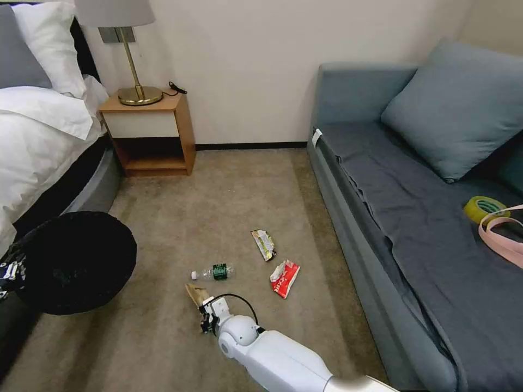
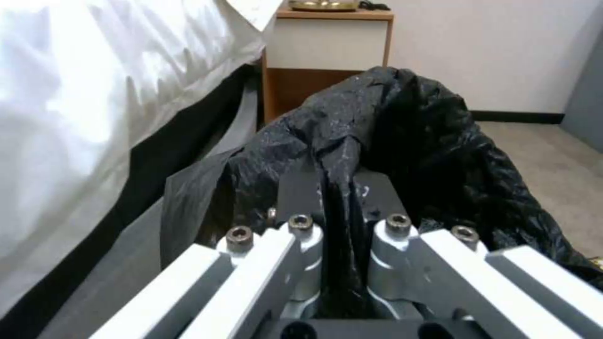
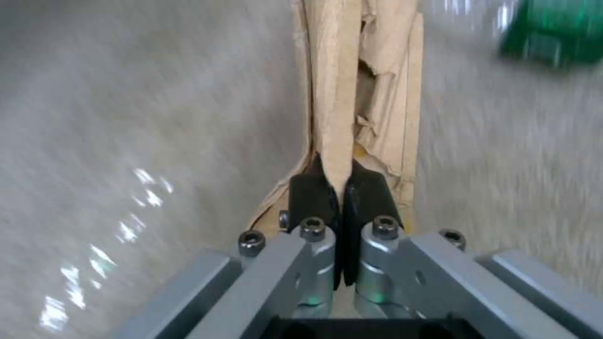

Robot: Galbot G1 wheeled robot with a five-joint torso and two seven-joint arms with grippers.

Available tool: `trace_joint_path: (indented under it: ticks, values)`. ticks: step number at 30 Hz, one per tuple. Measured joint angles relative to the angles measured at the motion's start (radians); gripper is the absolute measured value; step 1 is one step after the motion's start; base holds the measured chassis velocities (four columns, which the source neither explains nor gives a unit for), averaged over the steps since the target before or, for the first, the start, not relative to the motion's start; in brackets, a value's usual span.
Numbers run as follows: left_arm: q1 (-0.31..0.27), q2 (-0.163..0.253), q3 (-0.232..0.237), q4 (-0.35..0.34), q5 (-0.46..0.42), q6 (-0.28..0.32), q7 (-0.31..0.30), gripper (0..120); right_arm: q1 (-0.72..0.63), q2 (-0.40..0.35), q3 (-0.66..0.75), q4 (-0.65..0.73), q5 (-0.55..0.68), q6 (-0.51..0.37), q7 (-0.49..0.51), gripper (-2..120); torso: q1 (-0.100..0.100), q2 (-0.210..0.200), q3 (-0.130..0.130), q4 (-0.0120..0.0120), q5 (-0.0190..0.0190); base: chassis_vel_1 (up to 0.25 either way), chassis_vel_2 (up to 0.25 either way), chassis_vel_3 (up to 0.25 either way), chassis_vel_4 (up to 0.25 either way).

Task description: Pick up the trash bin, then pick up the garbage on the floor and place it into the trash bin.

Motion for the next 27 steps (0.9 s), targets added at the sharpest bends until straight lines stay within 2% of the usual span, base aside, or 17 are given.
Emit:
trace_joint_path:
  ticks: [4,7,12,17,23,26,27]
  values:
    - [-0.004,-0.006,0.011,-0.007,0.004,0.001,-0.003,4,0.007,-0.022,0.01,0.045,0.009,0.0,0.011,0,0.0,0.0,0.0,0.0003,0.0004,0.0,0.0,0.0,0.0]
    - [-0.018,-0.019,0.046,-0.023,0.015,0.008,-0.015,4,0.025,-0.125,0.061,0.172,0.023,-0.004,0.045,0,0.0,0.0,0.0,-0.0004,-0.0001,0.0,0.0,0.0,0.0]
    - [-0.031,-0.02,0.067,-0.038,0.017,0.017,-0.029,4,0.027,-0.199,0.127,0.275,0.017,-0.004,0.08,0,0.0,0.0,0.0,-0.0002,0.0001,0.0,0.0,0.0,0.0]
    - [-0.032,-0.02,0.081,-0.055,0.016,0.019,-0.033,4,0.018,-0.241,0.186,0.354,0.027,-0.002,0.099,0,0.0,0.0,0.0,-0.0003,0.0002,0.0,0.0,0.0,0.0]
    - [-0.02,-0.025,0.107,-0.078,0.019,0.019,-0.034,4,0.021,-0.3,0.242,0.53,0.058,-0.001,0.127,0,0.0,0.0,0.0,-0.0002,0.0002,0.0,0.0,0.0,0.0]
    - [-0.015,-0.035,0.129,-0.096,0.025,0.019,-0.033,4,0.043,-0.336,0.24,0.676,0.098,-0.011,0.15,0,0.0,0.0,0.0,-0.0002,0.0001,0.0,0.0,0.0,0.0]
    - [-0.015,-0.035,0.129,-0.096,0.025,0.019,-0.033,4,0.043,-0.336,0.24,0.676,0.098,-0.011,0.15,0,0.0,0.0,0.0,-0.0002,0.0001,0.0,0.0,0.0,0.0]
